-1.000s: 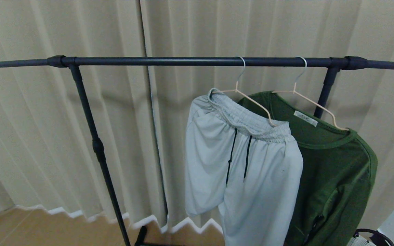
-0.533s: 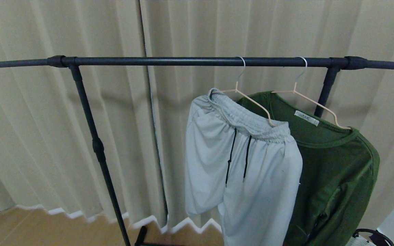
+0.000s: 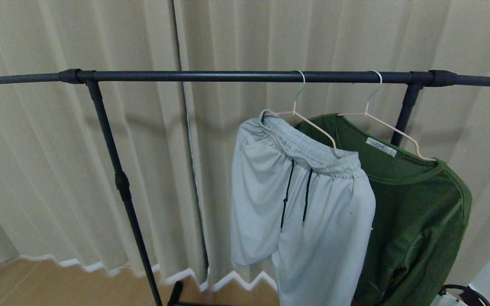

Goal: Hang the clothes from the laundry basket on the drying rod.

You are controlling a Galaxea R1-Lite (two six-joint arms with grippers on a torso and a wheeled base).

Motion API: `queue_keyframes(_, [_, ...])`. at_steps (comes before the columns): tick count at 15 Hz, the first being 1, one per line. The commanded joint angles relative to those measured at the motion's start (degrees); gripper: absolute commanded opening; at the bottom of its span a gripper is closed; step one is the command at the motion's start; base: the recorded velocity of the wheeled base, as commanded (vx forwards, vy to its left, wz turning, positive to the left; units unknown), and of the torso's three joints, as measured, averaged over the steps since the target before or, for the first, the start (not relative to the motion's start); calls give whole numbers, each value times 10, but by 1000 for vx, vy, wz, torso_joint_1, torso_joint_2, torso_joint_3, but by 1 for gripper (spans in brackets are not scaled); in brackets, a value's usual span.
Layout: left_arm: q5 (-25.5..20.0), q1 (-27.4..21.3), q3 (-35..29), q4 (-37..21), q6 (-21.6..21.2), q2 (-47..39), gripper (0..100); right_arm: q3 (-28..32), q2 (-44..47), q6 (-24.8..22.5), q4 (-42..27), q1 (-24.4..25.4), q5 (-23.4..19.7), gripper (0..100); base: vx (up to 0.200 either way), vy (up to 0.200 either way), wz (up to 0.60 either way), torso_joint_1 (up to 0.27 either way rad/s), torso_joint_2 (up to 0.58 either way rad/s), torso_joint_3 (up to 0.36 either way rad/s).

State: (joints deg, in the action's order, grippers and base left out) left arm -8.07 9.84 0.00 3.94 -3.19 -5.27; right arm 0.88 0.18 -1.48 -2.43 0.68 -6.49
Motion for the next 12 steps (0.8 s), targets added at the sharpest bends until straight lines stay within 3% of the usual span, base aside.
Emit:
queue_keyframes(1, [-1,0,0,0,-1,-3,100,0,1,0,1,0,0,100,0,0,0,0,0,0])
queue_keyframes(12, [0,0,0,0,-1,-2,100,0,1,0,1,0,2,100,0,0,0,0,0,0])
